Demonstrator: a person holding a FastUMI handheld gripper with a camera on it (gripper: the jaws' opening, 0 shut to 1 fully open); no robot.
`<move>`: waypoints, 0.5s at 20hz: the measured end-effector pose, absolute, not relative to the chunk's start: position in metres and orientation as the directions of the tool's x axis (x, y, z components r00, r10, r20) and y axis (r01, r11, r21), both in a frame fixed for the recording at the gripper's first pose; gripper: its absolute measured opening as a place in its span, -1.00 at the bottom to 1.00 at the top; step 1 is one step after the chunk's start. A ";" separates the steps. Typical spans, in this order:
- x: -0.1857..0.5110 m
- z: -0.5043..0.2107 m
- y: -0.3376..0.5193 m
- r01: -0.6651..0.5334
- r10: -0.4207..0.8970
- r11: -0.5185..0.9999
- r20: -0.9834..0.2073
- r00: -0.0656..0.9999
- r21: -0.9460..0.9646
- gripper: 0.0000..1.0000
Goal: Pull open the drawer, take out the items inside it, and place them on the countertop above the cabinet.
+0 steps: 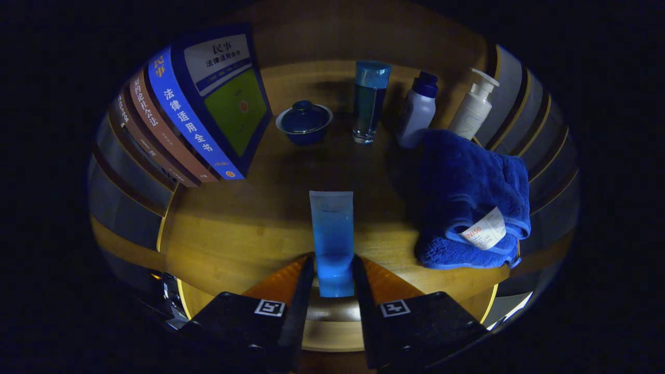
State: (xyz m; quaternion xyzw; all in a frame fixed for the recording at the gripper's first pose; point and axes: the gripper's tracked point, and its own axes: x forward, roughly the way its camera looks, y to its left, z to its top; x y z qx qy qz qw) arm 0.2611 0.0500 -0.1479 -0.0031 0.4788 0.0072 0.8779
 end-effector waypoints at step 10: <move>0.225 -0.125 0.061 -0.039 0.040 0.999 -0.737 0.675 0.019 1.00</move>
